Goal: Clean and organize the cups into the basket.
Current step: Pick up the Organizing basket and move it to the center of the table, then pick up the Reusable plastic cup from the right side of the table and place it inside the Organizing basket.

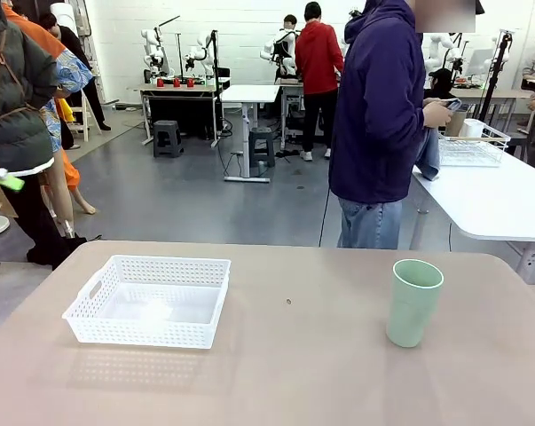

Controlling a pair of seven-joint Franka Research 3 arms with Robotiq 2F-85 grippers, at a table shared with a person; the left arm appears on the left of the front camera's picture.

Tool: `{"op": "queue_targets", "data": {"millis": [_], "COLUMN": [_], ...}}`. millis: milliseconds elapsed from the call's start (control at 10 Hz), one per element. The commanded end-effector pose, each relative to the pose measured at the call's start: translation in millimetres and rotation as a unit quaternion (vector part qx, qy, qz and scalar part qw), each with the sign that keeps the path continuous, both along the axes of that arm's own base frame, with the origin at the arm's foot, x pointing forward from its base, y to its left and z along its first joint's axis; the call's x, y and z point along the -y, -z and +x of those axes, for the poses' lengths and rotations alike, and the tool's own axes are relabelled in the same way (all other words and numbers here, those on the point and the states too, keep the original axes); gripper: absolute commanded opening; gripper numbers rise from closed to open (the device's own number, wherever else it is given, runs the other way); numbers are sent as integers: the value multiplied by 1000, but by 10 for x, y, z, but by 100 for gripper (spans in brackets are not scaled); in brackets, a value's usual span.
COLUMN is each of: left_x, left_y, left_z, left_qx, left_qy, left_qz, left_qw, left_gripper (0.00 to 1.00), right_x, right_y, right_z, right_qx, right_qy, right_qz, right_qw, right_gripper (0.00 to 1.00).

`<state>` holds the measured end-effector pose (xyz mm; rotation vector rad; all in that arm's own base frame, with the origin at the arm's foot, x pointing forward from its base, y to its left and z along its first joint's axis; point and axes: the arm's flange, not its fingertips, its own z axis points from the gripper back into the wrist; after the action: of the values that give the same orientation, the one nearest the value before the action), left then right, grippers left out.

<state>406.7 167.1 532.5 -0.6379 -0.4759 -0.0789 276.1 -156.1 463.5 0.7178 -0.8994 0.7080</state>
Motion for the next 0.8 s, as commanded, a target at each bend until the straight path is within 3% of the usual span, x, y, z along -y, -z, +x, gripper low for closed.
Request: {"op": "queue_targets", "data": {"millis": [0, 100, 300, 600, 700], "left_x": [270, 450, 836, 1321, 1393], "left_y": [111, 191, 414, 660, 774], "left_z": [353, 509, 765, 857, 853], "left_qx": [-70, -96, -133, -120, -122], "left_qy": [14, 20, 9, -11, -9], "left_qz": [127, 202, 273, 307, 321], "left_qw": [989, 974, 953, 944, 939], "left_gripper": [100, 100, 100, 100, 100], "right_x": [-333, -486, -642, -619, -670], "right_y": [407, 542, 771, 852, 803], "right_z": [287, 378, 460, 425, 583], "right_qx": [19, -4, -43, -70, -65], "right_qy": [-44, -83, -136, -161, -148], "right_qz": [-69, -94, -110, -61, -96], "right_qw": [996, 992, 984, 983, 982], "right_gripper": [100, 100, 100, 100, 100]}}
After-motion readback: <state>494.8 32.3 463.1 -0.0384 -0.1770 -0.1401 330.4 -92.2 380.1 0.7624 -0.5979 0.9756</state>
